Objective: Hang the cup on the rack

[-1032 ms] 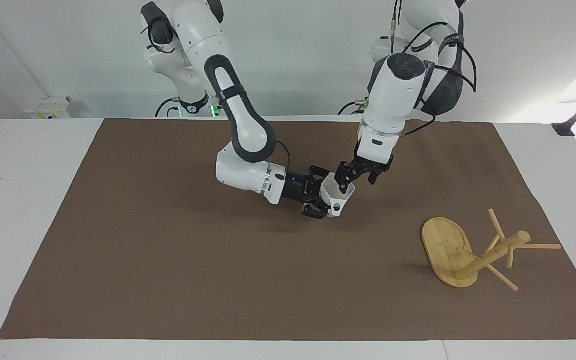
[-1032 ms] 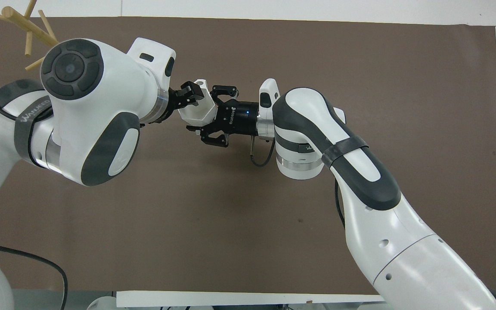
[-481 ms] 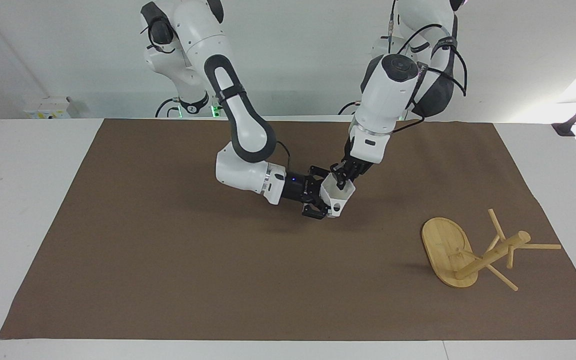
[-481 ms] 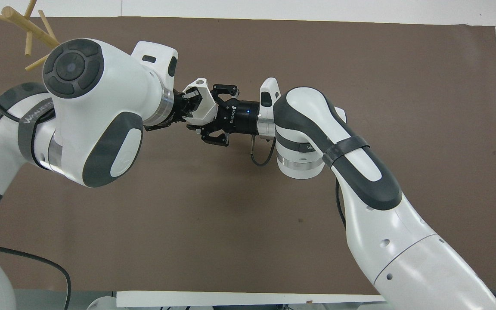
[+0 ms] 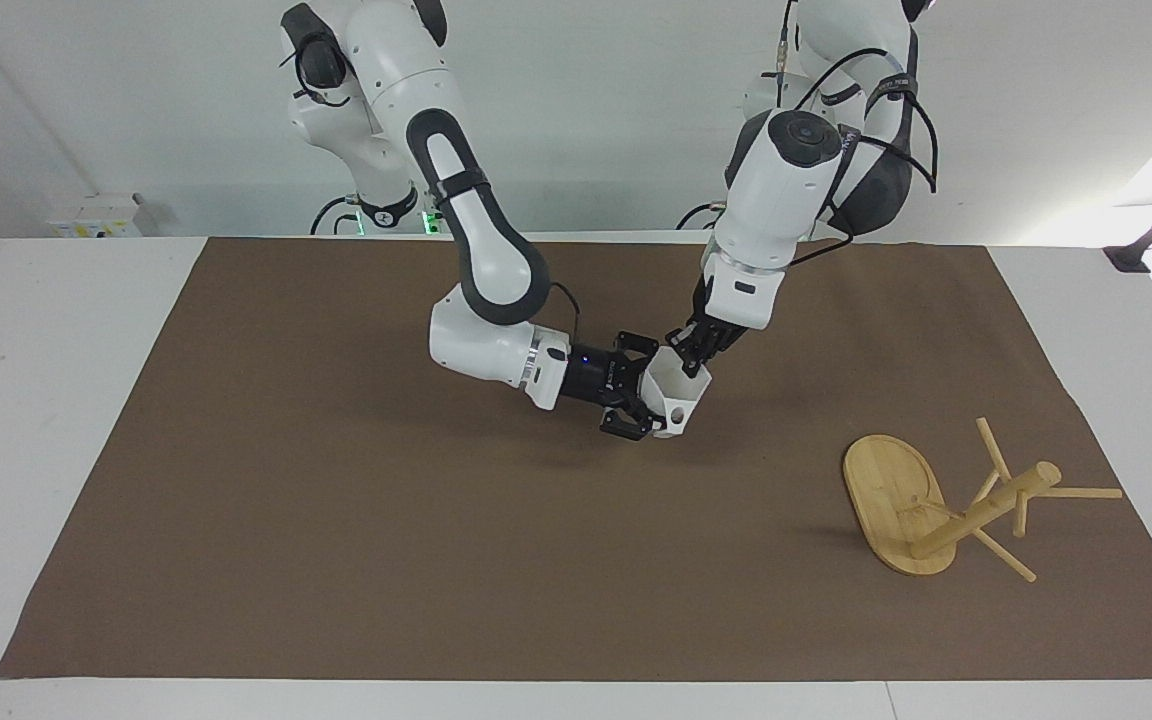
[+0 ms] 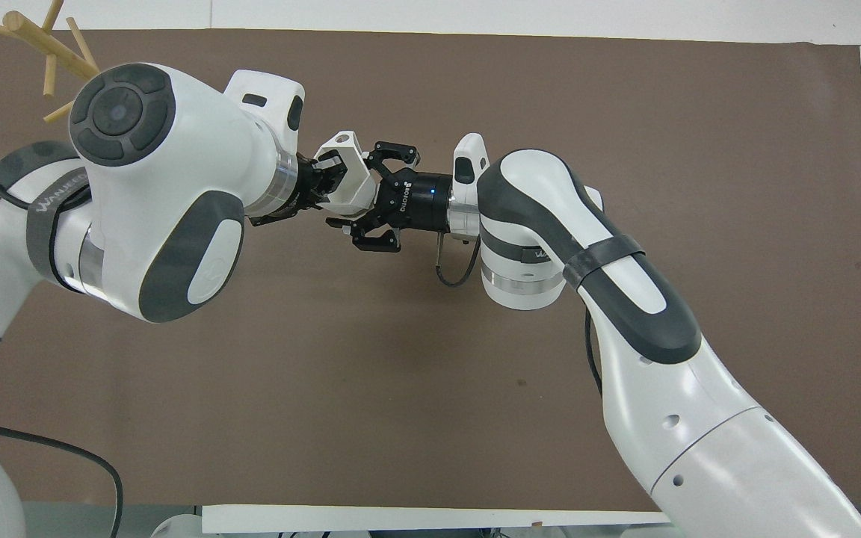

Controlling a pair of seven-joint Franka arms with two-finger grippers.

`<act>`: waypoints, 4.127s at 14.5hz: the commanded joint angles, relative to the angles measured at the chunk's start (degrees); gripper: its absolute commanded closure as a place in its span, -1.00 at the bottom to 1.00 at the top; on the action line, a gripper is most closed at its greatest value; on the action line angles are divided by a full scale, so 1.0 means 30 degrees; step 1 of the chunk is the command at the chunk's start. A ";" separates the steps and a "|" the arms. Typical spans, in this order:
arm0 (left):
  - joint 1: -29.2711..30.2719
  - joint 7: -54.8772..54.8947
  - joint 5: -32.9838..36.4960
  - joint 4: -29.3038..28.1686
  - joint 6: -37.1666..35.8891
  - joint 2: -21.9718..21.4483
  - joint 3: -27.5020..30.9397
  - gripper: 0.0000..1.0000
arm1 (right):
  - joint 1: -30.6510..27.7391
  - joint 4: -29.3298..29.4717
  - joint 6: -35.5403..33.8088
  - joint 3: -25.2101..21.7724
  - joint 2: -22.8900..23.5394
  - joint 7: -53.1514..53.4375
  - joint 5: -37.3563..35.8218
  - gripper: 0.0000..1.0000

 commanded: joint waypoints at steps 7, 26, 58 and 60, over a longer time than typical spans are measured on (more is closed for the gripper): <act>0.1677 -0.0507 0.0006 -0.6725 1.2510 -0.2044 0.0192 1.00 | -0.6249 -0.0805 -0.7477 0.0003 -0.0820 0.0188 -0.5096 -1.00; 0.4665 -0.3613 -0.1782 -1.1577 2.8001 0.0088 0.0104 1.00 | -1.2474 0.5904 -1.7240 0.0179 -0.7499 2.2176 -3.0914 -1.00; 0.9089 -0.0403 0.1848 -0.2415 0.0653 -0.3602 0.0339 -0.99 | -1.0861 0.4001 -1.8299 0.0150 -0.9638 3.8978 -3.4934 -1.00; 0.9089 0.2467 0.1851 -0.1066 -0.2132 -0.3660 0.0397 -0.99 | -1.0801 0.4001 -1.8474 0.0179 -0.9667 3.8919 -3.4964 -1.00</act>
